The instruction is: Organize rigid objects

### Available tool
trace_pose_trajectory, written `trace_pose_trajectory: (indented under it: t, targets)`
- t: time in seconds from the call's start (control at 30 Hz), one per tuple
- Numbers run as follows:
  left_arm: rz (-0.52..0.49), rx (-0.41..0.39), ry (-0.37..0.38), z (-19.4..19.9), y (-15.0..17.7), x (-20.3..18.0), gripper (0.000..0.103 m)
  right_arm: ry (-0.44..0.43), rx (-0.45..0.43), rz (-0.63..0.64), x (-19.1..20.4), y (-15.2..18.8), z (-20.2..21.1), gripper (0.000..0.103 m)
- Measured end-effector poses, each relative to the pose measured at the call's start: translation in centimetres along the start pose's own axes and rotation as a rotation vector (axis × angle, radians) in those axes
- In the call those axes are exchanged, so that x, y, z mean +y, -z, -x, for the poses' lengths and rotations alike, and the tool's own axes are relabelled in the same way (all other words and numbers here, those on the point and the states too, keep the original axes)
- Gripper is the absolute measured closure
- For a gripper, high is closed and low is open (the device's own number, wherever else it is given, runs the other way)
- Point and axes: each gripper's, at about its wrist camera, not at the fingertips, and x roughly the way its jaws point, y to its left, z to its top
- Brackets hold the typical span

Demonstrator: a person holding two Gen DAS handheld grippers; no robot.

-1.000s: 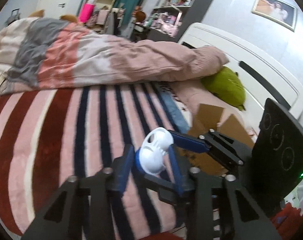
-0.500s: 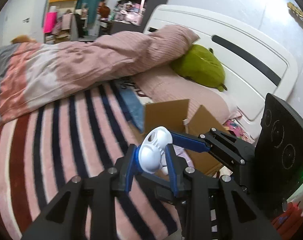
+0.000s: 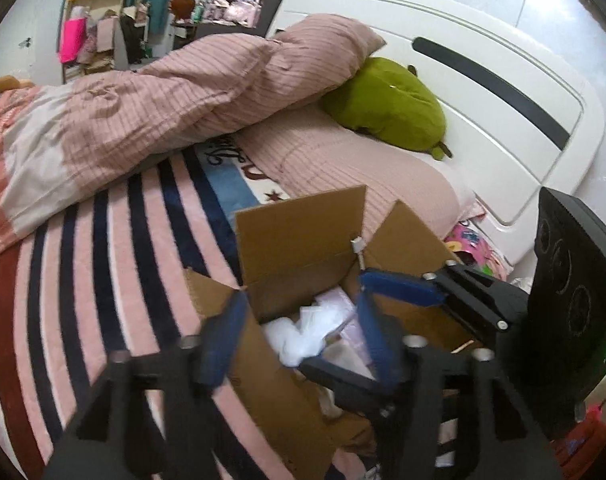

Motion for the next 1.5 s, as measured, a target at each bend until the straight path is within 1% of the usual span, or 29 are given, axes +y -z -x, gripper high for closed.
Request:
trace_pose_trajectory:
  t: [0.03, 0.07, 0.1, 0.17, 0.2, 0.23, 0.3, 0.43, 0.47, 0.5, 0.53, 0.63, 0.7, 0.77, 0.97, 1.17, 1.5]
  targets:
    - [-0.003, -0.009, -0.015, 0.3, 0.1, 0.1, 0.036, 0.002, -0.001, -0.003, -0.1, 0.0, -0.1, 0.028]
    - [-0.003, -0.017, -0.026, 0.6, 0.2, 0.2, 0.030, 0.004, -0.004, -0.005, -0.2, 0.0, 0.0, 0.026]
    - [0.001, -0.026, -0.044, 0.9, 0.3, 0.4, 0.026, 0.005, -0.004, -0.005, -0.1, 0.1, 0.1, 0.026]
    - [0.009, -0.051, -0.086, 1.8, 0.7, 0.8, 0.024, 0.004, -0.001, -0.006, 0.0, 0.2, 0.3, 0.025]
    - [0.015, -0.065, -0.114, 2.4, 1.0, 1.0, 0.019, 0.001, -0.003, -0.006, 0.1, 0.3, 0.4, 0.025]
    - [0.023, -0.079, -0.142, 3.0, 1.3, 1.3, 0.018, -0.003, -0.006, -0.004, 0.2, 0.3, 0.6, 0.023]
    - [0.035, -0.103, -0.184, 4.1, 1.8, 1.7, 0.018, -0.005, -0.029, 0.003, 0.6, 0.5, 1.3, 0.016]
    - [0.056, -0.151, -0.265, 7.1, 3.2, 2.6, 0.017, -0.004, -0.072, 0.022, 1.6, 0.5, 2.3, 0.014]
    - [0.060, -0.163, -0.276, 7.7, 3.5, 2.8, 0.017, 0.001, -0.083, 0.027, 1.9, 0.4, 2.6, 0.011]
    - [0.066, -0.175, -0.287, 8.4, 3.8, 3.0, 0.017, 0.006, -0.097, 0.033, 2.3, 0.4, 3.0, 0.005]
    - [0.075, -0.188, -0.299, 9.2, 4.2, 3.3, 0.017, 0.005, -0.108, 0.037, 2.6, 0.3, 3.2, 0.002]
    - [0.096, -0.219, -0.331, 11.2, 5.2, 3.9, 0.015, -0.026, -0.134, 0.037, 3.4, 0.1, 4.0, 0.002]
    - [0.112, -0.246, -0.357, 12.6, 6.0, 4.5, 0.011, -0.043, -0.142, 0.027, 4.0, -0.1, 4.3, 0.002]
    - [0.127, -0.268, -0.376, 13.7, 6.7, 5.0, 0.009, -0.046, -0.153, 0.019, 4.2, -0.2, 4.5, 0.002]
    - [0.175, -0.291, -0.412, 15.5, 8.3, 6.5, 0.009, -0.005, -0.166, 0.041, 4.9, 0.0, 4.9, 0.002]
    - [0.185, -0.296, -0.442, 16.1, 8.8, 7.0, 0.009, -0.002, -0.176, 0.069, 5.3, 0.1, 5.5, 0.002]
    - [0.182, -0.296, -0.470, 16.3, 9.0, 7.1, 0.009, -0.011, -0.181, 0.057, 5.2, 0.1, 5.5, 0.002]
